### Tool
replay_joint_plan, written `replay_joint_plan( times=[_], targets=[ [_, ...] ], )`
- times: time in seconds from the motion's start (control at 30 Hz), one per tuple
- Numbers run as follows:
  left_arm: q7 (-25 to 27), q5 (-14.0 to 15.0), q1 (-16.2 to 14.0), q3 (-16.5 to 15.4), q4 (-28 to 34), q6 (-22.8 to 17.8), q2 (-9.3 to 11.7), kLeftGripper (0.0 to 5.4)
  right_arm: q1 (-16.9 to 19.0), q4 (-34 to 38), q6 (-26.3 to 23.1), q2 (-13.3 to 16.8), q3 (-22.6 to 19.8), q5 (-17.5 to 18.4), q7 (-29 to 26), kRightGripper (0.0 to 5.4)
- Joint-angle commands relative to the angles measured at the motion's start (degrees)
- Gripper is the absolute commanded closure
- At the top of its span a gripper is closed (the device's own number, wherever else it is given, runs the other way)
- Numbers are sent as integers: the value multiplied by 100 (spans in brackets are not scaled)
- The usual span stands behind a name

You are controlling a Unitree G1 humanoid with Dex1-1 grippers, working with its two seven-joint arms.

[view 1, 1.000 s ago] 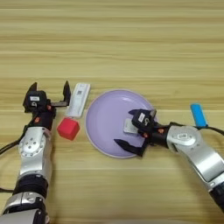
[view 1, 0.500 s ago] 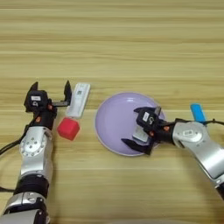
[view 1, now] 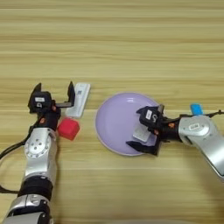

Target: Move the objects on the table

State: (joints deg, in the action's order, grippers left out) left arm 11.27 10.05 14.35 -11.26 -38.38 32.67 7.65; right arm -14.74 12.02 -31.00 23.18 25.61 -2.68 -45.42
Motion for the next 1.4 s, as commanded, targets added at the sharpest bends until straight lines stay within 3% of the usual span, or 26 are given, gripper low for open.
replay_joint_plan(
  times=[0.03,0.77,1.27,1.4],
  targets=[
    [-53,-58,-66,23,80,-100,-28,3,-79,104,-230,84,-120,63,26,0],
    [-78,-47,-108,42,179,-141,-27,3,37,24,-636,157,-116,124,132,0],
    [-75,-35,-99,31,181,-150,-26,3,77,-33,-662,221,-7,115,113,0],
    [-74,-31,-98,29,184,-150,-26,0,75,-37,-673,236,12,116,106,36]
  ],
)
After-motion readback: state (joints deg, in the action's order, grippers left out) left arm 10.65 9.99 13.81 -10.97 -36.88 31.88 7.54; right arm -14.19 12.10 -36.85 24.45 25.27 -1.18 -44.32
